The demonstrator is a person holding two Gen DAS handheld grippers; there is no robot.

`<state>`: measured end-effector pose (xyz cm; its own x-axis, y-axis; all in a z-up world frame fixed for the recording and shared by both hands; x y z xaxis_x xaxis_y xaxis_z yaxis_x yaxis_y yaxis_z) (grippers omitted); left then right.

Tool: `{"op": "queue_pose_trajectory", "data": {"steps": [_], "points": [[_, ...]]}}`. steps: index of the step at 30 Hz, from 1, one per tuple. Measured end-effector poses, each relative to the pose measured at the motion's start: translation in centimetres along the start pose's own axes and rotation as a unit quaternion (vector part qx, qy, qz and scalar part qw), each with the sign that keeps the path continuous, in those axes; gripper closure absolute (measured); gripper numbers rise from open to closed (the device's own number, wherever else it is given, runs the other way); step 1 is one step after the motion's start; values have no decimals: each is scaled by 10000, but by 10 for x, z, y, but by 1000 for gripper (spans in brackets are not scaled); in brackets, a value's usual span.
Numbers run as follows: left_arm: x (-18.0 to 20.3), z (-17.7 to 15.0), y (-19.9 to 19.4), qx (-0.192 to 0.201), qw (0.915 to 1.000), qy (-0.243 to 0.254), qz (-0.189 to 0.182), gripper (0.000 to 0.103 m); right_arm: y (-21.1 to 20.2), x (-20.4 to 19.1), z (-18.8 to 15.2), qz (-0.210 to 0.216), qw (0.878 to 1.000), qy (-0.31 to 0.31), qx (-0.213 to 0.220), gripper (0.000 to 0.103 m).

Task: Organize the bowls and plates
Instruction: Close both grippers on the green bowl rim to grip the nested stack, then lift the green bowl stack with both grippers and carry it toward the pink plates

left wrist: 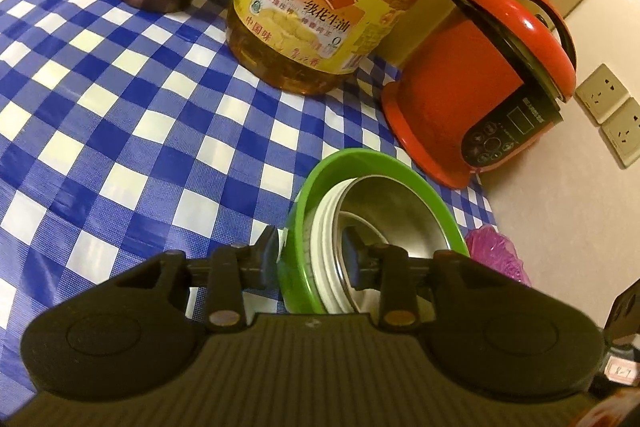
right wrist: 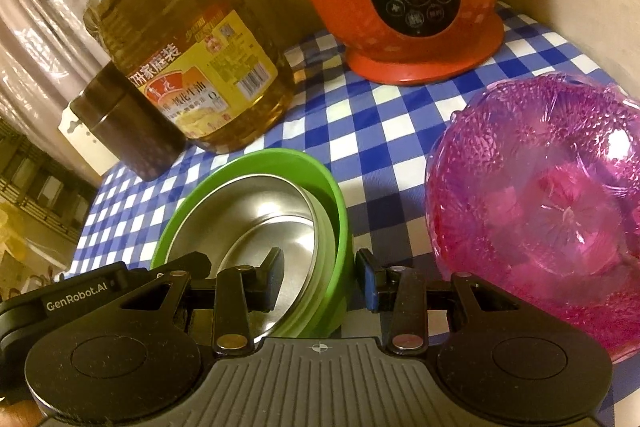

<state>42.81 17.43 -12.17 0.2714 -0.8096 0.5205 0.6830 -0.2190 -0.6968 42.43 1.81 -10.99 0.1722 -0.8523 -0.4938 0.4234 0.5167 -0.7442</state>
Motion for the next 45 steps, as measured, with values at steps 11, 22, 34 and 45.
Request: {"op": "queue_pose_trajectory", "data": {"steps": [11, 22, 34, 45], "points": [[2, 0, 8, -17, 10000, 25, 56, 74, 5, 0, -2, -56, 10000, 10, -2, 63], [-2, 3, 2, -4, 10000, 16, 51, 74, 5, -5, -7, -142, 9998, 108, -13, 63], [-8, 4, -2, -29, 9995, 222, 243, 70, 14, -13, -14, 161, 9996, 187, -108, 63], [-11, 2, 0, 31, 9994, 205, 286, 75, 28, -9, -19, 294, 9989, 355, -59, 63]]}}
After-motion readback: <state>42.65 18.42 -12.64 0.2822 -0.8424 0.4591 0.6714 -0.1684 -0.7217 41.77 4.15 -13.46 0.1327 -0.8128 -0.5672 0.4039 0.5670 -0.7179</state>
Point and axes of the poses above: each gripper's, at about its wrist camera, not at the fingertips, and y roughly the way its jaws point, x to its right, z to its top, the point moved 6 cm from there along y, roughly the way its jaws point, and after that the axes turned 2 degrees about -x, right-handed, at the moved point
